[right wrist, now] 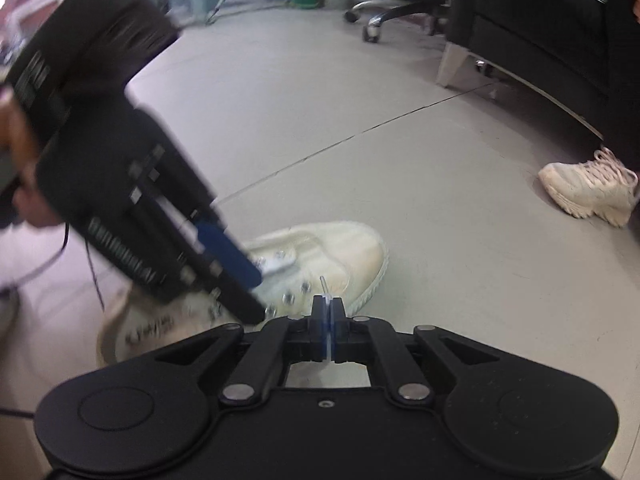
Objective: Lace up shoes with both hands
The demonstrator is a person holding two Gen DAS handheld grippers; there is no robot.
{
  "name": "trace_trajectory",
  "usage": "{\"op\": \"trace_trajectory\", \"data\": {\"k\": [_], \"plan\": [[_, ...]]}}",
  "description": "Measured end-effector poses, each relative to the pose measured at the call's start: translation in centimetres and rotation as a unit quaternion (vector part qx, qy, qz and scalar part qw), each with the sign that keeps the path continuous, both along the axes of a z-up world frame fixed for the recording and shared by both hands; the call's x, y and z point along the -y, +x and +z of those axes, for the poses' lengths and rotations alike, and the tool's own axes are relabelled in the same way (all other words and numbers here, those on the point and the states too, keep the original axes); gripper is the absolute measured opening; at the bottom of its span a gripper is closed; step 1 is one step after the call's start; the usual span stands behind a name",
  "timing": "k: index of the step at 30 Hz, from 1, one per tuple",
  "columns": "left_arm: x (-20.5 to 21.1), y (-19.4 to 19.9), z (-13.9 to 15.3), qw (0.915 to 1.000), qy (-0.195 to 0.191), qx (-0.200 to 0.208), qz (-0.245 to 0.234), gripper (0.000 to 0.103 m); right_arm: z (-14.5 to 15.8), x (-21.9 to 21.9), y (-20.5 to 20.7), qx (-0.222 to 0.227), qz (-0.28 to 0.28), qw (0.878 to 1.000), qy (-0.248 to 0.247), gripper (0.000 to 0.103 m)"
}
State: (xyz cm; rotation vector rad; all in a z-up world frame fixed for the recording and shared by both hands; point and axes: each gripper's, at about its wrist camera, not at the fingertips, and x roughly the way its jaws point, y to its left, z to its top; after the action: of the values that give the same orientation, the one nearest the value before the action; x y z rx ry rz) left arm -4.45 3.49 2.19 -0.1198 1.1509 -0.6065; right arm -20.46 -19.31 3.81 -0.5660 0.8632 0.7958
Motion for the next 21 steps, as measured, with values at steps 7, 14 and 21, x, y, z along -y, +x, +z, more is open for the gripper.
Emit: {"op": "trace_trajectory", "data": {"k": [7, 14, 21], "plan": [[0.8, -0.2, -0.1, 0.9997, -0.001, 0.023, -0.011, 0.027, -0.9, -2.3, 0.8, 0.005, 0.087, 0.995, -0.050, 0.001], [1.3, -0.6, 0.2, 0.9990, -0.001, 0.039, -0.022, 0.028, -0.5, -3.0, 1.4, 0.006, 0.120, 0.990, -0.067, 0.001], [0.9, -0.6, 0.1, 0.9991, -0.001, 0.037, -0.023, 0.028, -0.2, -3.0, 1.4, 0.017, 0.132, 0.988, -0.072, 0.001]]}}
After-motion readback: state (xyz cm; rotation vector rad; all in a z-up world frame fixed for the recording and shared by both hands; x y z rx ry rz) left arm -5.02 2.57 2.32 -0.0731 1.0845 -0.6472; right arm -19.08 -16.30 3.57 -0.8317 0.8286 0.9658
